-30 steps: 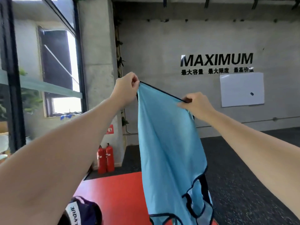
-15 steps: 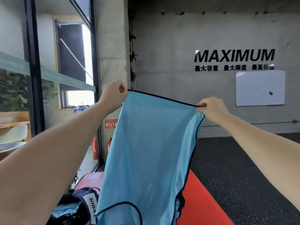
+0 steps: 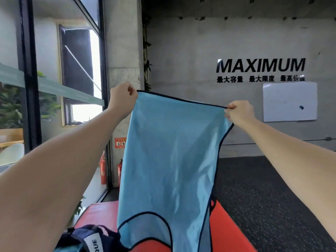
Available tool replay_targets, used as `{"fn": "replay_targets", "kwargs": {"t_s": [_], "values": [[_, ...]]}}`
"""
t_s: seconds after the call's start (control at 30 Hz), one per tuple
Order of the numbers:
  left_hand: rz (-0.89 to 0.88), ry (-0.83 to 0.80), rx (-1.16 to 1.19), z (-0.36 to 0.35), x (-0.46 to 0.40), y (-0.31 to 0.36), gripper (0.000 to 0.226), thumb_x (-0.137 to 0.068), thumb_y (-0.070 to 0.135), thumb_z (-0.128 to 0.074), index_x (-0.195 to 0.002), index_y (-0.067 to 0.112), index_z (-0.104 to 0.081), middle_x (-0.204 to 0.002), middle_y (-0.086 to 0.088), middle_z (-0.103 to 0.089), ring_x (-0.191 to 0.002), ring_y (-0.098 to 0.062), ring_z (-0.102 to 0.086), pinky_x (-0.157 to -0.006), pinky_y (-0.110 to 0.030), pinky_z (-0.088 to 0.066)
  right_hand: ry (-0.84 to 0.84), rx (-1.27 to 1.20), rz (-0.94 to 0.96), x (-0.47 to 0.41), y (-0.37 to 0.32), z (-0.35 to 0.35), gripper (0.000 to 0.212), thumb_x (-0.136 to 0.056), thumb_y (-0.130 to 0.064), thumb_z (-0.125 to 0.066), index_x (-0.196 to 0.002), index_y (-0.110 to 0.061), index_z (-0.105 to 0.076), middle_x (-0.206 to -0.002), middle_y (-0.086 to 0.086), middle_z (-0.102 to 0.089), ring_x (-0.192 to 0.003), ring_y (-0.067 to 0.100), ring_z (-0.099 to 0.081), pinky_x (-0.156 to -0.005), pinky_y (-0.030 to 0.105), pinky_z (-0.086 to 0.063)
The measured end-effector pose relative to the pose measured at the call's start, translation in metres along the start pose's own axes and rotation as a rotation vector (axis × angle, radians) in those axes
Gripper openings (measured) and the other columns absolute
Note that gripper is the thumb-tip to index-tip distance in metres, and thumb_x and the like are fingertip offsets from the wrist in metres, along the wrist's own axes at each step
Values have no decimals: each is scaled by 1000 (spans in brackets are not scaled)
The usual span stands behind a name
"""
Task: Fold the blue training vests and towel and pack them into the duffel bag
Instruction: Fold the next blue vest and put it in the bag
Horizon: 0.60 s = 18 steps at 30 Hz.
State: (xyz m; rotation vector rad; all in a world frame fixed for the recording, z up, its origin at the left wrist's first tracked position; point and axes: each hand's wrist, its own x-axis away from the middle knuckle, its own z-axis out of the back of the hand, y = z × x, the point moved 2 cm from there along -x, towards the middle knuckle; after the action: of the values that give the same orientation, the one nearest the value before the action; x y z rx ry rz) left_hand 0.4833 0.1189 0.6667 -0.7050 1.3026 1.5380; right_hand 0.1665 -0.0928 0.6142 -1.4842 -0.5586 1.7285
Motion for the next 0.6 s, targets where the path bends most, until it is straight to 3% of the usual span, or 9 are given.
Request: {"fn": "replay_targets", "kwargs": {"t_s": [0.2, 0.37, 0.47, 0.6], "values": [[28, 56, 118, -1, 11, 0, 12, -99, 15, -46, -92, 7, -52, -79, 2, -50, -65, -12, -42, -55, -26, -40, 43, 24, 166, 4, -5, 14, 21, -95, -18, -68, -115, -12, -71, -104, -1, -66, -99, 14, -60, -89, 25, -43], [82, -55, 132, -10, 84, -35, 12, -102, 20, -49, -94, 10, -51, -81, -6, -58, -67, -18, -49, -58, -30, -41, -40, 101, 219, 57, 23, 14, 18, -96, -18, -67, -111, -11, -73, -99, -4, -67, -95, 12, -61, -85, 25, -43], [152, -204, 94, -21, 164, -73, 12, -100, 21, -51, -88, 20, -50, -75, -7, -62, -66, -26, -57, -59, -39, -48, -182, 159, 164, 114, 68, 5, 13, -94, -19, -70, -104, -13, -74, -98, -3, -71, -91, 11, -64, -81, 26, -47], [279, -435, -8, -31, 297, -127, 14, -93, 13, -60, -84, 18, -51, -69, -5, -61, -63, -29, -58, -59, -39, -48, -498, 297, 59, 211, 145, -8, 5, -90, -17, -74, -93, -20, -76, -87, -12, -69, -82, -1, -61, -69, 6, -39]]}}
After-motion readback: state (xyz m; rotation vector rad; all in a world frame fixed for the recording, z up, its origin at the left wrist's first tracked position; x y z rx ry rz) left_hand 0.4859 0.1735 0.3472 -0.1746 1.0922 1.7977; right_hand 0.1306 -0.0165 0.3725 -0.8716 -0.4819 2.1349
